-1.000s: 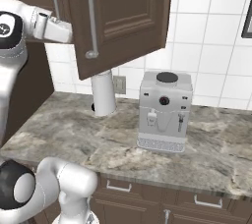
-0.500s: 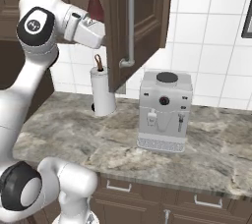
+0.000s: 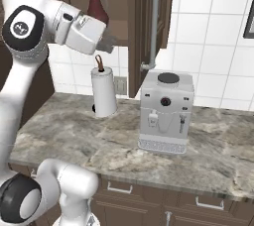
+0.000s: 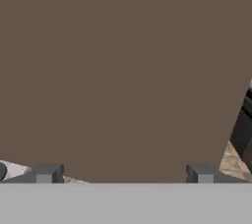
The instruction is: The dining table condiment station is running low on oil/vinegar bottle. Refill the condiment station by opening the cabinet and taking the oil/vinegar bottle from the cabinet and placing it on the dining table.
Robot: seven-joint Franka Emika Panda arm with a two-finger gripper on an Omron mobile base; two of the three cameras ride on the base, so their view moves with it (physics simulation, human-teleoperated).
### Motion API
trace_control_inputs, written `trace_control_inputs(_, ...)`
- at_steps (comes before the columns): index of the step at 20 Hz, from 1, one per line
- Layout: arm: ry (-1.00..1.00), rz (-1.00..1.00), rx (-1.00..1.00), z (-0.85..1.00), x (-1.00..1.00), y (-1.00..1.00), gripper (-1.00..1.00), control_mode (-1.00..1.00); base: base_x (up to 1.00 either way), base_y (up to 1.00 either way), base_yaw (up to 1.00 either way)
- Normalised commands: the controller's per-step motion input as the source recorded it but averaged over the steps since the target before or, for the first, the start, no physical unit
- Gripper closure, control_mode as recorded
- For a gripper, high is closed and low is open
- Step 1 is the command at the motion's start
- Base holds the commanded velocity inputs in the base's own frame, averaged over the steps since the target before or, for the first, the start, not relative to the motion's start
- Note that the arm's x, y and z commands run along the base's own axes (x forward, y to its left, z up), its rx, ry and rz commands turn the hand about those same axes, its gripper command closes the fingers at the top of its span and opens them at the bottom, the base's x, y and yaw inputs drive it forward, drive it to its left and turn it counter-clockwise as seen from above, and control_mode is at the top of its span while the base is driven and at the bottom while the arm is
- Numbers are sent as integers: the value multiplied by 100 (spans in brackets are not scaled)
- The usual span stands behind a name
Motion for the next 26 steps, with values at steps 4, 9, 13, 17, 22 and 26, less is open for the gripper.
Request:
trace_control_inputs(4,-13,51,0,-3,-38,100,-100,-100,0,0,0)
trace_control_inputs(9,-4,58,-4,0,-31,100,-100,-100,0,0,0)
trace_control_inputs(13,0,60,0,12,-16,100,-100,-100,0,0,0)
trace_control_inputs(17,6,60,0,44,1,100,-100,-100,0,0,0)
trace_control_inputs(22,21,64,0,47,6,95,-100,-100,0,0,0)
trace_control_inputs(26,14,32,0,5,7,43,-100,-100,0,0,0)
